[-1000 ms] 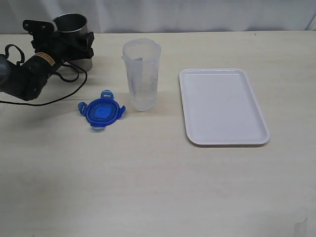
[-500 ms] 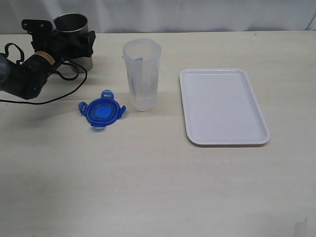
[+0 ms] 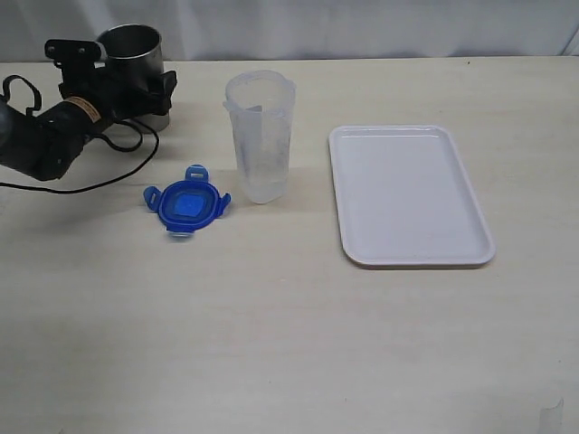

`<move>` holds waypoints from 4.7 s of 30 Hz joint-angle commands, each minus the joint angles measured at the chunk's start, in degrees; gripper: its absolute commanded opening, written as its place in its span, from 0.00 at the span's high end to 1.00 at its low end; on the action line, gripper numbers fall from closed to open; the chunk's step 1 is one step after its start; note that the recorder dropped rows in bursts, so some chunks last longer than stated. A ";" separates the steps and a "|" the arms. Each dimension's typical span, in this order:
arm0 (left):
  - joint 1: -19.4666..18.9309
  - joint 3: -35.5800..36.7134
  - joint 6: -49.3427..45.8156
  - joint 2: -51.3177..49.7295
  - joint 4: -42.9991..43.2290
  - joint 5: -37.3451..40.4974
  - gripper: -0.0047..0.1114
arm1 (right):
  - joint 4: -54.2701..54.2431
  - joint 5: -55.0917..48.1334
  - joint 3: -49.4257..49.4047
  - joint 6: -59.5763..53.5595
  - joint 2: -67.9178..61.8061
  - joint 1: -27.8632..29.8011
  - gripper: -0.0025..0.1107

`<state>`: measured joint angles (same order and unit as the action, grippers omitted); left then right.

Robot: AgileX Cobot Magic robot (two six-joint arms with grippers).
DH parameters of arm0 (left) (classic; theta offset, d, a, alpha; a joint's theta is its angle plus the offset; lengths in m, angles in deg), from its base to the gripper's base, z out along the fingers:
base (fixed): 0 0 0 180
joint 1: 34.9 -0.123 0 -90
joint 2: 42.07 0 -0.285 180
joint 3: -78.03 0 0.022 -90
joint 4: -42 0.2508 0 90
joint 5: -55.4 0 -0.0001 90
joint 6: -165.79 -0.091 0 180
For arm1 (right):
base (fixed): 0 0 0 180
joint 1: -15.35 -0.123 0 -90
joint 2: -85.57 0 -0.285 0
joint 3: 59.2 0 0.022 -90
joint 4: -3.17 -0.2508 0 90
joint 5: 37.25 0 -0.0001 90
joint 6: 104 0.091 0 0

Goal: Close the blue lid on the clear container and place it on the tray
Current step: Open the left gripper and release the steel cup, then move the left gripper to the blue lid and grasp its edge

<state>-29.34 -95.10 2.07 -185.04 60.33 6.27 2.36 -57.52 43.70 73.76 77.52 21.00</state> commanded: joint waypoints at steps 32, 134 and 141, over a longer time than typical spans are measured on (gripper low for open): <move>0.45 24.15 0.29 21.02 -0.39 -1.32 0.34 | 0.04 0.63 -0.12 0.06 0.27 0.25 0.94; 12.51 16.99 -24.37 20.79 -34.52 54.74 0.59 | 0.04 0.63 -0.12 0.06 0.27 0.25 0.94; 12.51 16.99 -24.37 20.67 -34.52 54.87 0.59 | 0.04 0.63 -0.12 0.06 0.27 0.25 0.94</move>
<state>-16.95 -78.40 -22.44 -163.25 26.09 59.63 2.36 -57.52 43.70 73.76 77.52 21.00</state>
